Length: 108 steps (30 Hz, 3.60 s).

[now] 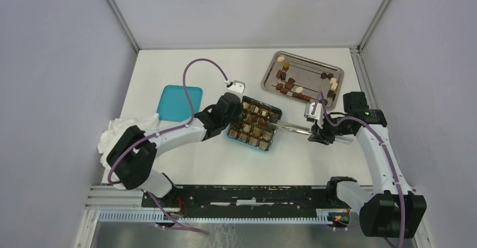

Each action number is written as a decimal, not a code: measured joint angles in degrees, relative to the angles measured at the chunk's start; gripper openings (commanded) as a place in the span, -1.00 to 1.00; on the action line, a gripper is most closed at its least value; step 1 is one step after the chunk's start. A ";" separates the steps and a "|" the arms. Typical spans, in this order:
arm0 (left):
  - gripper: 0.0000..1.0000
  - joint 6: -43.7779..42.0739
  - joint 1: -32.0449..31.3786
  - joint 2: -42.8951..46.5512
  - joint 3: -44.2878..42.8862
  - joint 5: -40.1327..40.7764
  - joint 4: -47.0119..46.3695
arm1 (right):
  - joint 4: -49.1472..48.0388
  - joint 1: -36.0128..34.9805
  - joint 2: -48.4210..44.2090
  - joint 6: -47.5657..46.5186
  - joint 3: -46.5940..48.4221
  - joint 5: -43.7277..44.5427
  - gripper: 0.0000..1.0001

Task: Pack the chocolate
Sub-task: Adjust the packing box at the center of the board, then pick up the fake chocolate from the plate.

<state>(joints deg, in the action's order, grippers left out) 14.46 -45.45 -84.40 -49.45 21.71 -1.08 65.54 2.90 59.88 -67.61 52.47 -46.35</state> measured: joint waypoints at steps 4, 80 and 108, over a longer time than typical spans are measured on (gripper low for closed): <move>-0.96 1.49 0.00 -4.96 -3.80 -1.36 2.95 | -2.58 -1.27 0.20 2.25 -1.60 1.90 -1.00; 0.97 -6.01 2.64 20.81 -15.23 -13.38 18.97 | -27.91 6.58 31.28 30.95 21.81 18.56 -0.19; 0.94 -14.99 2.69 22.88 -6.80 -11.32 17.03 | -21.68 -4.83 63.78 36.98 55.12 30.60 -0.13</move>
<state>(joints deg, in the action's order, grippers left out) -0.54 -42.76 -61.52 -56.25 10.39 15.94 43.86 -1.93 123.66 -30.63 107.59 -15.75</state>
